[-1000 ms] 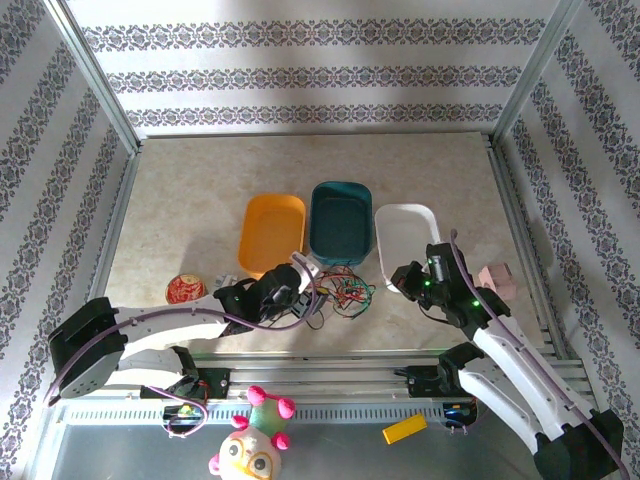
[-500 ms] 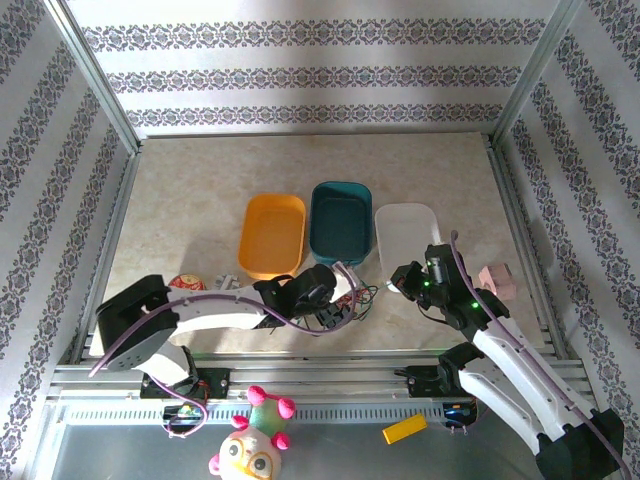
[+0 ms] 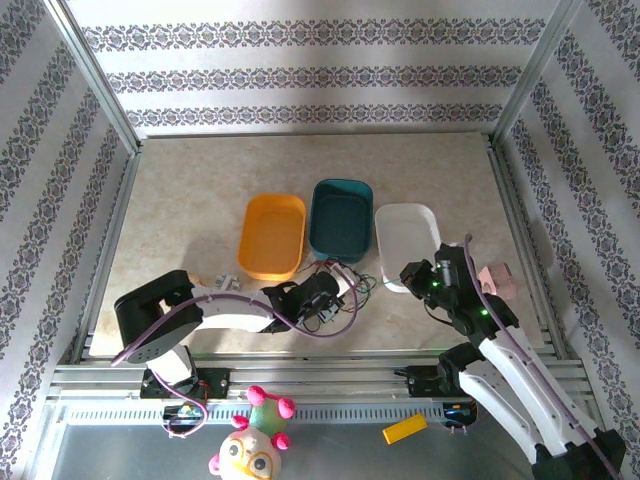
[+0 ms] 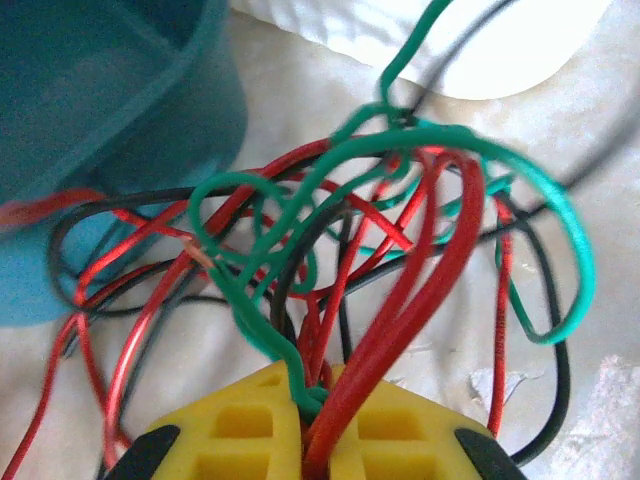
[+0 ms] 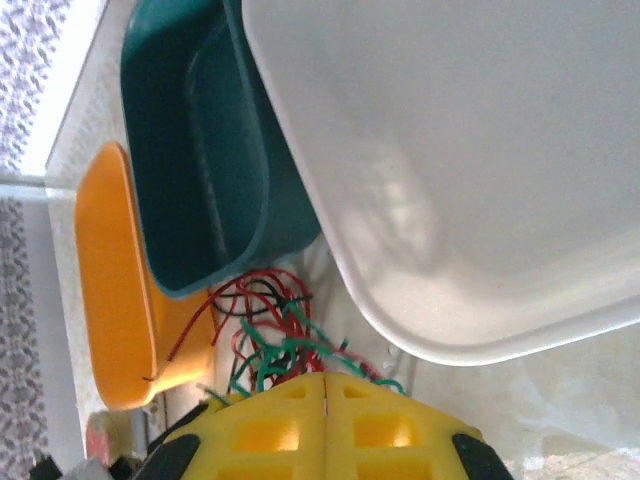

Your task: Untangle the cables

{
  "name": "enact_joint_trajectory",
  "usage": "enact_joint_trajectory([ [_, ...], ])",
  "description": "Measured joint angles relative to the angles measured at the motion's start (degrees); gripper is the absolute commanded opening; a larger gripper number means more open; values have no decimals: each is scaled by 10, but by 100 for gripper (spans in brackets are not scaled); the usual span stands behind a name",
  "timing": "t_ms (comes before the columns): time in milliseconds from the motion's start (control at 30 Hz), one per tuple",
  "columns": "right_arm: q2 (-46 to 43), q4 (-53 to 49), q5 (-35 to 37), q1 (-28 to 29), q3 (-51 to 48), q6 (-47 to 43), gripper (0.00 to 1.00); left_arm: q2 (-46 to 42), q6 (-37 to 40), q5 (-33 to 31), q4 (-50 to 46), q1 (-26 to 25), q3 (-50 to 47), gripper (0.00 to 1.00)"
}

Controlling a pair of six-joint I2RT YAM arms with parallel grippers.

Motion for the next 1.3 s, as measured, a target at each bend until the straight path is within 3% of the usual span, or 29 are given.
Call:
enact_joint_trajectory([
  [200,-21,-44,-1,-78,28,-5,0,-60,-51,-50,5,6,-59,0],
  [600,9,-90,-1,-163,59,-49,0,-133,-137,-128,-27,68,-134,0],
  [933,21,-73,-61,-216,65,-73,0,-134,-200,-180,-59,79,-134,0],
  [1100,28,-44,-104,-225,66,-79,0,-138,-200,-172,-63,81,-136,0],
  [1167,33,-27,-123,-222,66,-84,0,-144,-183,-156,-62,81,-136,11],
  [1233,37,-12,-139,-207,66,-92,0,-153,-155,-129,-63,81,-135,37],
  [1300,37,2,-147,-185,66,-96,0,-165,-132,-103,-63,81,-133,55],
])
